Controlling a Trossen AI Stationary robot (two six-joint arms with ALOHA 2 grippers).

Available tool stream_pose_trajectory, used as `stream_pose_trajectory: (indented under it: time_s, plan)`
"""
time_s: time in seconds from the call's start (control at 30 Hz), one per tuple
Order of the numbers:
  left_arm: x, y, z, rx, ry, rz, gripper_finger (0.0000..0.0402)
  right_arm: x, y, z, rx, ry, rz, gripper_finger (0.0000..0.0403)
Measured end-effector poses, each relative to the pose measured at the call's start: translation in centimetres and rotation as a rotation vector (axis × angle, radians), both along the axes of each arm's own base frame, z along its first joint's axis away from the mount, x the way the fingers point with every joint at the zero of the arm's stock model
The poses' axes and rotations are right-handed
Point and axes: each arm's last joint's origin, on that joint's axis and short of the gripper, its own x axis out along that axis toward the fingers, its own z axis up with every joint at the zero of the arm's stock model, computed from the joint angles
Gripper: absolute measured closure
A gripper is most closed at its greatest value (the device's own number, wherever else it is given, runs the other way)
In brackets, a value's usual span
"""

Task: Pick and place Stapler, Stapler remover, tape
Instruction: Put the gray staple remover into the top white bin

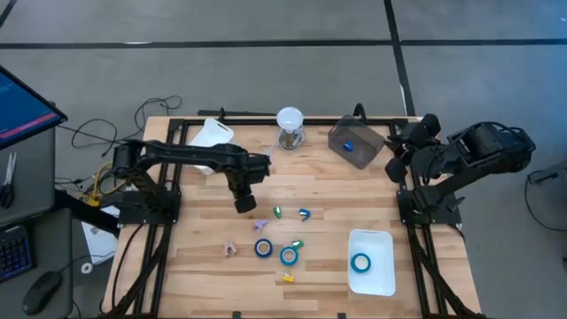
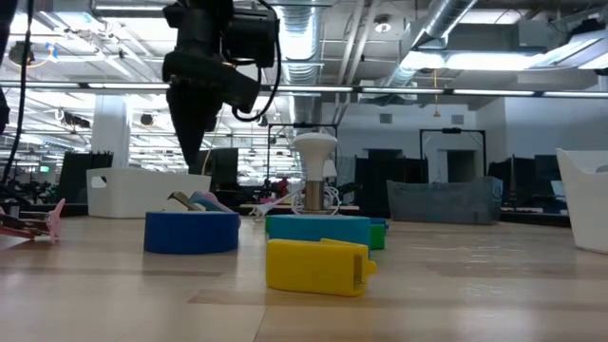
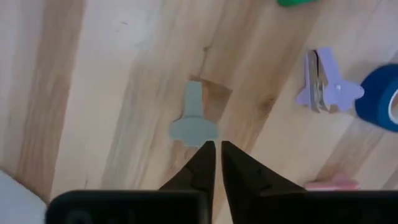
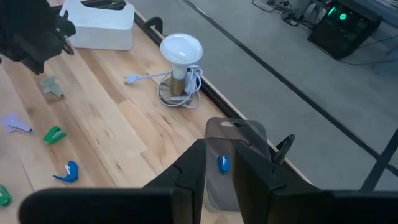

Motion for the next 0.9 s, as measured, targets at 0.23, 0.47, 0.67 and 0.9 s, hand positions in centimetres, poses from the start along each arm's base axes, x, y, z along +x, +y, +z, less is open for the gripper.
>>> stream_pose_trajectory:
  time_s: [0.23,0.47,0.67,0.9]
  plan:
    - [0.6,-0.1,-1.6,0.022,0.047,-0.117,0.0314,0.0,0.0,0.0,0.0,0.0,0.0,0.0337]
    - [1.2,0.1,-3.4,0.034,0.106,-0.146,0.026,0.1,0.0,0.0,0.0,0.001,-0.001,0.0337]
    - [1.5,0.1,-3.8,0.036,0.105,-0.146,0.0248,0.1,0.0,0.0,0.001,-0.001,-0.002,0.0337]
    - [1.8,0.3,-4.0,0.062,0.087,-0.146,0.0249,0.1,0.0,0.0,0.001,-0.001,-0.002,0.0337]
